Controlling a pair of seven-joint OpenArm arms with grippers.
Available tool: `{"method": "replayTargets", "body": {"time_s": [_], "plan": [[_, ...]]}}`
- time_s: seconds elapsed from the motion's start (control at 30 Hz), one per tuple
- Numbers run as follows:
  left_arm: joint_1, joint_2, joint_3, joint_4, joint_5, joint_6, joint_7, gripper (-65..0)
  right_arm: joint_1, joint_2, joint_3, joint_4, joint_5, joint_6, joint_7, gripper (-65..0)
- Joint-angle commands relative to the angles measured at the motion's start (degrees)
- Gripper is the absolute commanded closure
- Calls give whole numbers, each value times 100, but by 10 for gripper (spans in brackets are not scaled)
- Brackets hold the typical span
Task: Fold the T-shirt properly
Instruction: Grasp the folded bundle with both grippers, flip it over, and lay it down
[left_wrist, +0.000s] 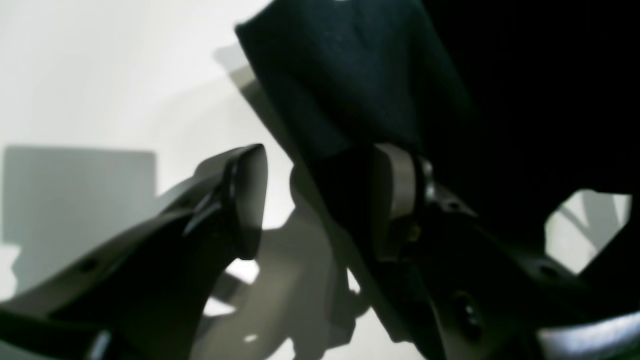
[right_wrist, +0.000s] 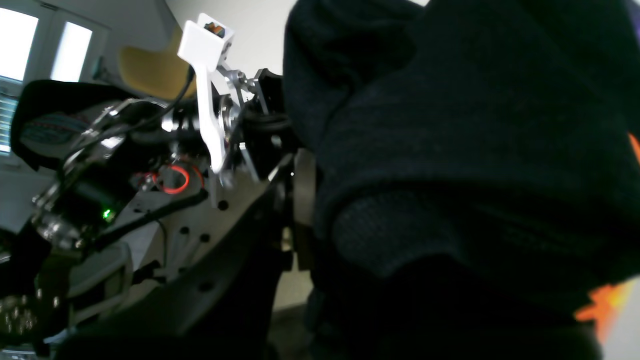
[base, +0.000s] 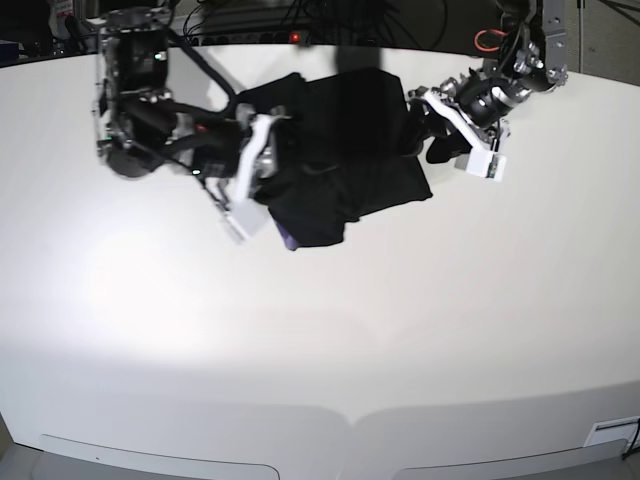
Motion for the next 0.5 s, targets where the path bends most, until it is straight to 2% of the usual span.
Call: {"method": "replayTargets", "body": {"time_s": [0.0, 0.23, 0.37, 0.47], "plan": [[39, -37, 11, 31, 109, -4, 186, -317, 70, -114, -151, 105, 44, 30, 195, 0], [39, -37, 11, 31, 105, -4, 186, -317, 127, -750, -1036, 105, -1211, -229, 636, 0], [37, -37, 11, 31, 105, -4, 186, -317, 127, -855, -1381, 105, -1462, -225, 901, 0], [35, -59, 9, 31, 105, -4, 186, -317, 129, -857, -1543, 105, -1425, -225, 1075, -227]]}}
